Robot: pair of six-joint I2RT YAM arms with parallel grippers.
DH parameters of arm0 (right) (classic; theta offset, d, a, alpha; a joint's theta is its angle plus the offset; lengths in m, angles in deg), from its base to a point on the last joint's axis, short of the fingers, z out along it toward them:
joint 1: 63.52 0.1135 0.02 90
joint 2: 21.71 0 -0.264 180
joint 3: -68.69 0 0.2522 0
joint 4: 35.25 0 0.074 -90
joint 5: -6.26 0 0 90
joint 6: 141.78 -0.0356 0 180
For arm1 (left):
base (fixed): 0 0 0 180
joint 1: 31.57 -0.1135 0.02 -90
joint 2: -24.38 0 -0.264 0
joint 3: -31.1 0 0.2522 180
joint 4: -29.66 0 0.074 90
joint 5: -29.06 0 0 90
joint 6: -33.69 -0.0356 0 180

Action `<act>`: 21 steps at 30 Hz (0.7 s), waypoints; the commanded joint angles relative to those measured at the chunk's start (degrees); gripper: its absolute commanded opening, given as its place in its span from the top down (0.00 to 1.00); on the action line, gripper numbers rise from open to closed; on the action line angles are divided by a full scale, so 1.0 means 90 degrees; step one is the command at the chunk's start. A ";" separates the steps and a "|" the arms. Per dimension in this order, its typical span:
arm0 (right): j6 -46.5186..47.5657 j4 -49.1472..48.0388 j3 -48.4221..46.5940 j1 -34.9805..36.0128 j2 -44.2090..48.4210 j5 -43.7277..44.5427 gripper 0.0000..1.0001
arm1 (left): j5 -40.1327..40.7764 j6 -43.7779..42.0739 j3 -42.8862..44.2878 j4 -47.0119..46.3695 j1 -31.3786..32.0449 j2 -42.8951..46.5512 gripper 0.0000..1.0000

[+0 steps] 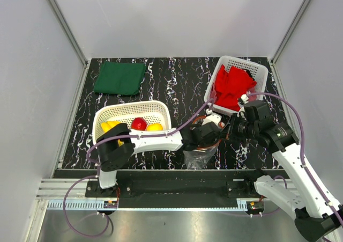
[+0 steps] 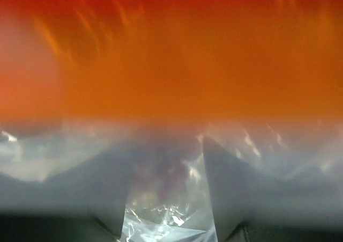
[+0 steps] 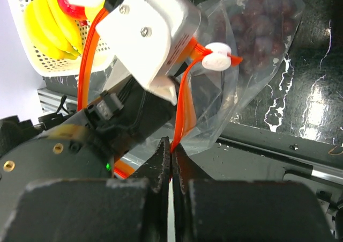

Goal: Open the zip-top bag and remove the fake food

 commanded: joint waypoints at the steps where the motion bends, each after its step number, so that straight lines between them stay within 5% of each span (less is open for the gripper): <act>1: 0.0065 -0.0122 0.0055 0.0045 0.0136 0.0114 1.00 | 0.0191 -0.0126 -0.0153 -0.0418 -0.0048 -0.0186 0.51; 9: 0.0114 -0.0112 0.0065 0.0035 0.0107 0.0172 1.00 | 0.0436 -0.0419 -0.0017 -0.0155 -0.0029 0.0008 0.83; 21: 0.0494 0.0386 -0.0169 0.0035 0.0058 0.0973 1.00 | 0.0348 -0.0692 0.0685 0.0802 0.0216 0.1404 0.94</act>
